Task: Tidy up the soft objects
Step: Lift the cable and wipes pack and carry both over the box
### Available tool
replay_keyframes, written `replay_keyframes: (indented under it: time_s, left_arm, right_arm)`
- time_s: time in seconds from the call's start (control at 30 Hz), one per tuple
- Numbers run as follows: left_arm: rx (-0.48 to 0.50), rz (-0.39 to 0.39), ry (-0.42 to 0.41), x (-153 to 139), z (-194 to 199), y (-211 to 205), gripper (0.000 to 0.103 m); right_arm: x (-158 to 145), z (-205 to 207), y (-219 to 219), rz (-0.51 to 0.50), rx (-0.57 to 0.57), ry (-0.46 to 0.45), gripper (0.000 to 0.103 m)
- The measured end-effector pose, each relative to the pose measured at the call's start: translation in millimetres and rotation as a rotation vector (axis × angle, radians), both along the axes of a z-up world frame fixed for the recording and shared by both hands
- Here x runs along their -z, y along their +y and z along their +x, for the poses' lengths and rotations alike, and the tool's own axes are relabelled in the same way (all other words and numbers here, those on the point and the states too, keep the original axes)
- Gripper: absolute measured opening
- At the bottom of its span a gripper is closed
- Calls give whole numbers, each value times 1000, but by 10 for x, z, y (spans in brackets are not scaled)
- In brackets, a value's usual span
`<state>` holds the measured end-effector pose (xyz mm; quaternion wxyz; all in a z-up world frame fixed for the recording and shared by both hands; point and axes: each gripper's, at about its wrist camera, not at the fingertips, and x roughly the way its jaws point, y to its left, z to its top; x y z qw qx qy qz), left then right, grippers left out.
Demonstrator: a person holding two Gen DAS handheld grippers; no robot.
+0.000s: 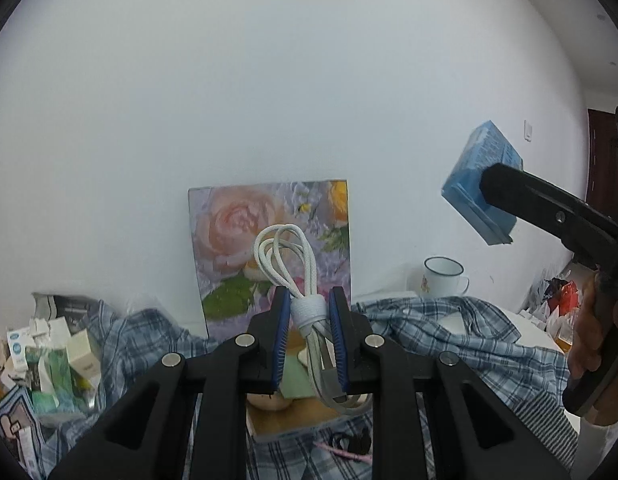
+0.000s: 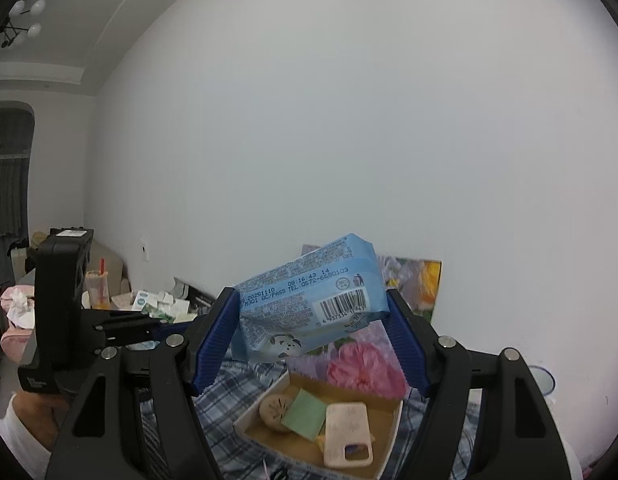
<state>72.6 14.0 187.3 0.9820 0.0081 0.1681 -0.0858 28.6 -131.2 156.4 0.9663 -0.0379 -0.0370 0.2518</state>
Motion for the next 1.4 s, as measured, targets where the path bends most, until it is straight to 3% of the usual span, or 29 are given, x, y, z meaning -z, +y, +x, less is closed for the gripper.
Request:
replay_keyframes:
  time_s: [0.2,0.47,0.77,1.03,1.4]
  left_arm:
    - [-9,2,-22,-100,177,-5,21]
    - [-38,-28,1,-50,546,38,21]
    - [-54,-16,88,210,1032,38,21]
    - [-55,8,143,587,1213,-49,21]
    - [-55,27,212,958,1434,-112,21]
  right_arm:
    - [-102,162,-5,19,21,-30,71]
    - [-49,617,-24,53,34,23,71]
    - [211,1067,-42,73,29,118,71]
    - [413,1358,-61,101,36,192,71]
    - [758,1697,165,58,38,269,71]
